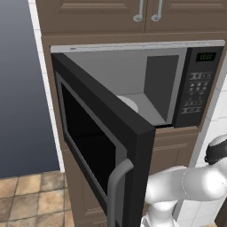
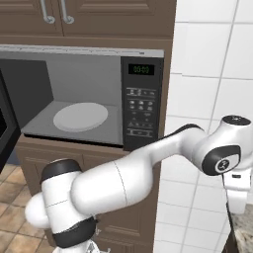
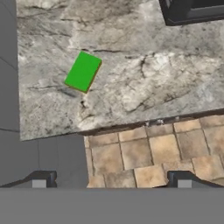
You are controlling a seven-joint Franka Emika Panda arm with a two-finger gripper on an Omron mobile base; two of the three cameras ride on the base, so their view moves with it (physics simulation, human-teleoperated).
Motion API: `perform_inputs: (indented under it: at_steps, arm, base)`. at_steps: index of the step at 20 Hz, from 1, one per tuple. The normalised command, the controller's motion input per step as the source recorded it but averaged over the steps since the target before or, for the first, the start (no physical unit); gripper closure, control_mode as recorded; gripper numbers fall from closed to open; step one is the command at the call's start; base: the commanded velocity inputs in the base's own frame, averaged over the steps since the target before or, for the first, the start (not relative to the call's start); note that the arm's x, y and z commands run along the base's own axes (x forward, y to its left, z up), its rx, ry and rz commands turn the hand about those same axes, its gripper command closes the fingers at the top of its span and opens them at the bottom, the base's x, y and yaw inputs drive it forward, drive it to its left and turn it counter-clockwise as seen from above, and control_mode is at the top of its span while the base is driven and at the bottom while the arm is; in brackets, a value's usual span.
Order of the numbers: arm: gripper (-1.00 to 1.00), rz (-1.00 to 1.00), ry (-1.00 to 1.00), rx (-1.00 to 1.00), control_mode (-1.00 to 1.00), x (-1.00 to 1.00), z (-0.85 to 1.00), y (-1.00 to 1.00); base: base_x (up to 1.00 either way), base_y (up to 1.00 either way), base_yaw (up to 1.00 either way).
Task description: Place the sponge inside the microwave to prepare for sanitizing.
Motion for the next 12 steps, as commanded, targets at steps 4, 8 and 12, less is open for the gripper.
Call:
perform_inputs:
  at_steps: [4,8,12]
  arm:
    - [-1.0,-0.15,-0.09,0.0,-1.0,0.14,-0.47,-0.21]
    - [-1.0,-0.08,-0.06,0.01,-1.0,0.02,-0.28,-0.17]
    - [-1.0,0.0,-0.03,0.02,-1.0,0.0,-0.21,-0.24]
  base:
    - [0.0,0.0,0.0]
    - [0.0,0.0,0.0]
    - [0.0,0.0,0.0]
